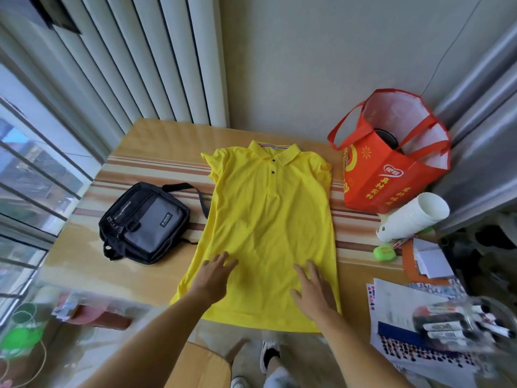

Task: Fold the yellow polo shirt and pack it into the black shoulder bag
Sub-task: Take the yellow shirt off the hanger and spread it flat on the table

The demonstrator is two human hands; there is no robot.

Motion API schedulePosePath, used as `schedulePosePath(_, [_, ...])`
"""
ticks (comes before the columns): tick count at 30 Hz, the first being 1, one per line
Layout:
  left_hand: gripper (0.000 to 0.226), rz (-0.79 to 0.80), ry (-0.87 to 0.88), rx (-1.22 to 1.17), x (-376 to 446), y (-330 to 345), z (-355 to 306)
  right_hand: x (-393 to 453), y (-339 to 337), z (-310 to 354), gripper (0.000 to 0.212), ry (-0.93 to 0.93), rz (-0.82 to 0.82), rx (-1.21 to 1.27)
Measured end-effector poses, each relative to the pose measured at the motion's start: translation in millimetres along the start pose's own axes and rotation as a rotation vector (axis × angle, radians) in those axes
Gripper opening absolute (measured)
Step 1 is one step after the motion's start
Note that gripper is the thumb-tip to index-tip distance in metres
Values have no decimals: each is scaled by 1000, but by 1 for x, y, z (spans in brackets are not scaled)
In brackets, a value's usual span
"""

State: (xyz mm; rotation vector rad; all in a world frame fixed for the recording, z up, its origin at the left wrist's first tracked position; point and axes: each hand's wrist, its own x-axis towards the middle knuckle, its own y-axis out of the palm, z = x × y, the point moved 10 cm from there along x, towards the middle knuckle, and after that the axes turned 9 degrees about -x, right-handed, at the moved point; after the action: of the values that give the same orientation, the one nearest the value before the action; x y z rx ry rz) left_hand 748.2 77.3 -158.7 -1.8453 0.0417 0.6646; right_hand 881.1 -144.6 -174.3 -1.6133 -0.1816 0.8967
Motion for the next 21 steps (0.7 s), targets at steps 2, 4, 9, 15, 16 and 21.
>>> schedulePosePath(2, [62,19,-50,-22,8,3,0,7,-3,-6,57,7,-26,-55])
schedulePosePath(4, [50,-30,-86,-82,21,-9,5,24,-11,-12,47,-1,-45,-76])
schedulePosePath(9, [46,-187,-231,28,62,-65,48,89,-59,-12,38,24,-106,-64])
schedulePosePath(15, [60,66,-357,336,79,-51,121,158,-69,-1,63,-14,-38,-60])
schedulePosePath(16, [53,46,-373,356,79,-56,130,164,-68,0,66,-18,2,-66])
schedulePosePath(21, [42,-73,-845,264,58,-102,217,183,-76,-1,68,-4,32,-68])
